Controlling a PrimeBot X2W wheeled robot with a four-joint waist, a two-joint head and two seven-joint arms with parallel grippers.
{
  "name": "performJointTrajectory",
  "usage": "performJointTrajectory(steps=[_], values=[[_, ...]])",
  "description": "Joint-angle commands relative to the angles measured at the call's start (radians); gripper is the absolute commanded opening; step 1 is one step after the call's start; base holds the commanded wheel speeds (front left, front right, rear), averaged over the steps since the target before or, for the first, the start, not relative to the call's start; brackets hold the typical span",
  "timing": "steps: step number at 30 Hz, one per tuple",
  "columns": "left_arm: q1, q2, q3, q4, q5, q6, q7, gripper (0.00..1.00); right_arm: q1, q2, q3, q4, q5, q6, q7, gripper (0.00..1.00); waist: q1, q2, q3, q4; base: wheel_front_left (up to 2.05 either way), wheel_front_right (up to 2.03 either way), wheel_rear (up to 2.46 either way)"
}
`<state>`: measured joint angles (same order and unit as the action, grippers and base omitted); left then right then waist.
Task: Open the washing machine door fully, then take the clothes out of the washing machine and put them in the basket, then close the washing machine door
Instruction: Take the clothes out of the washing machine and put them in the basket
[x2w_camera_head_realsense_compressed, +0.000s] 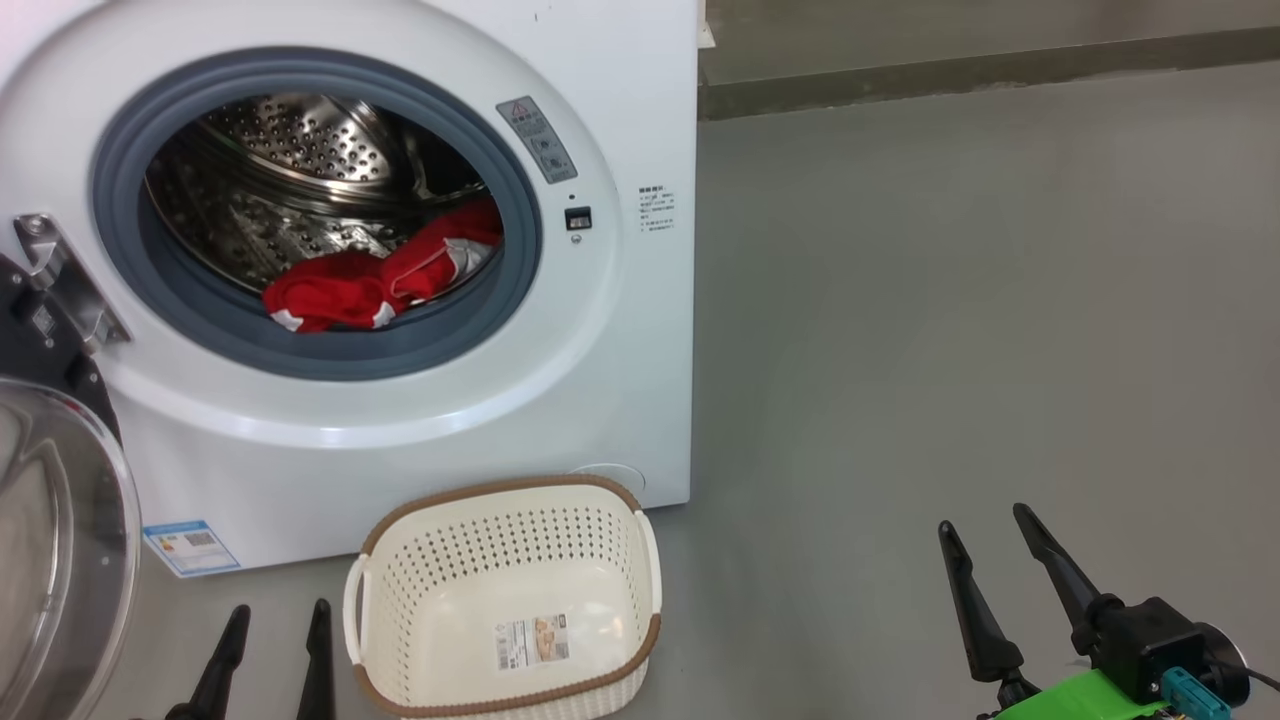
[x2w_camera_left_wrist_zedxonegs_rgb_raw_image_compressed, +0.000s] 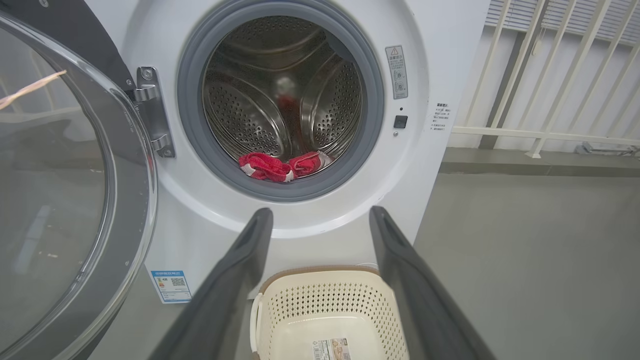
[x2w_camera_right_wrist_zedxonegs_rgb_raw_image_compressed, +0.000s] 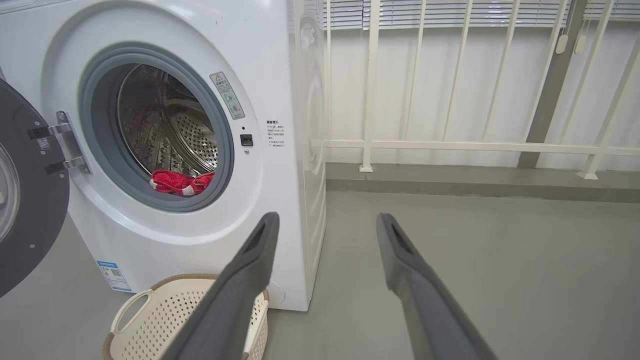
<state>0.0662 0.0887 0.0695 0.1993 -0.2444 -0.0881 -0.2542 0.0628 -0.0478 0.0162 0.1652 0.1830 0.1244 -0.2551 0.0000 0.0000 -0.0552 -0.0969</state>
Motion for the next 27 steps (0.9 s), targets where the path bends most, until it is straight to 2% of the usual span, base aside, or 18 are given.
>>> performJointTrajectory(steps=[1, 14, 20, 27], values=[[-0.029, 0.02, 0.03, -0.027, 0.007, 0.008, -0.008, 1.0, -0.039, -0.004, 0.027, -0.021, 0.0, 0.006, -0.007, 1.0, 0.0, 0.0, 0.0, 0.003, 1.62, -1.67, 0.06], [-0.025, 0.013, 0.043, -0.091, 0.004, 0.0, -0.008, 1.0, -0.046, -0.004, 0.033, -0.018, 0.002, 0.006, -0.007, 1.0, 0.0, 0.0, 0.011, 0.018, 1.78, -1.8, 0.02], [-0.018, 0.005, 0.05, -0.102, 0.01, 0.004, -0.008, 1.0, -0.049, -0.004, 0.041, -0.016, 0.002, 0.006, -0.007, 1.0, 0.0, 0.0, 0.015, 0.018, 0.75, -0.75, 0.0], [-0.017, 0.002, 0.049, -0.102, 0.015, 0.004, -0.008, 1.0, -0.051, -0.004, 0.049, -0.013, 0.003, 0.006, -0.007, 1.0, 0.0, 0.0, 0.014, 0.016, 0.06, -0.06, 0.0]])
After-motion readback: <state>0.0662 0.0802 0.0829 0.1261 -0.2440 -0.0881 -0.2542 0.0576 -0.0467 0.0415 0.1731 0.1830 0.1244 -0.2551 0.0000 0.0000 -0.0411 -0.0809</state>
